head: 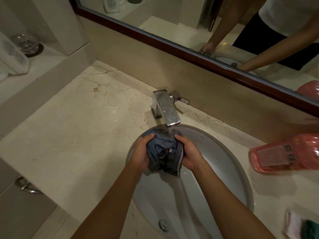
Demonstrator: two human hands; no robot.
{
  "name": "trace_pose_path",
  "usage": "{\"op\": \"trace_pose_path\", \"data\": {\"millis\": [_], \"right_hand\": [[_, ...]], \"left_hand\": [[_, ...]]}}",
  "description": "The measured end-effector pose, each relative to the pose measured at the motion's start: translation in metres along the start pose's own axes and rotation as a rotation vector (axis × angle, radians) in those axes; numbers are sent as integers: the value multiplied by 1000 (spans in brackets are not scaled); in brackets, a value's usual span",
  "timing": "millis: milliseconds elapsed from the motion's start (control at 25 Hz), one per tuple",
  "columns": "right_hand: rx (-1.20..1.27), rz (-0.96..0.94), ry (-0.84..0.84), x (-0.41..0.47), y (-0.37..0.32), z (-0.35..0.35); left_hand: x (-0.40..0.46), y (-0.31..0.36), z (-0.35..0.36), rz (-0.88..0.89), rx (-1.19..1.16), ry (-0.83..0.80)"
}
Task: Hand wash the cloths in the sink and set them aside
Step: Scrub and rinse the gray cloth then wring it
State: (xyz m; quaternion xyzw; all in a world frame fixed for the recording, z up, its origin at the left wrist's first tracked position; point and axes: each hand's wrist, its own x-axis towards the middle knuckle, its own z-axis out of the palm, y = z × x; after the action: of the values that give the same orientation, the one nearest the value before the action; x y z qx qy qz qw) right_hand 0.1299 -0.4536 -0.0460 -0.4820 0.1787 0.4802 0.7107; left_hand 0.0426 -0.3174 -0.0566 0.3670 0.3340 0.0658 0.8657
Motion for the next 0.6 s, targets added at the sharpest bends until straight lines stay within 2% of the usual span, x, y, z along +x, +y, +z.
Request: {"op": "trace_pose_path", "data": {"millis": [120,240,320,400,480,600], "right_hand": [[-117,-141,93,1,1,-5],[-198,-266,191,3,-1,-8],[-204,-128,190,0,-4,-7],[-335,7,155,-1,-5,-7],[-356,-24,131,1,-5,-7],[-135,-28,-21,1,-3,-1]], "left_hand": [[-3,-3,1,115,19,-37],[-3,-9,2,93,34,-49],[-4,-10,4,25,16,-66],[-4,-7,6,-85,23,-88],[-5,-5,8,-198,30,-138],[-4,-6,14,-255,4,-179]]}}
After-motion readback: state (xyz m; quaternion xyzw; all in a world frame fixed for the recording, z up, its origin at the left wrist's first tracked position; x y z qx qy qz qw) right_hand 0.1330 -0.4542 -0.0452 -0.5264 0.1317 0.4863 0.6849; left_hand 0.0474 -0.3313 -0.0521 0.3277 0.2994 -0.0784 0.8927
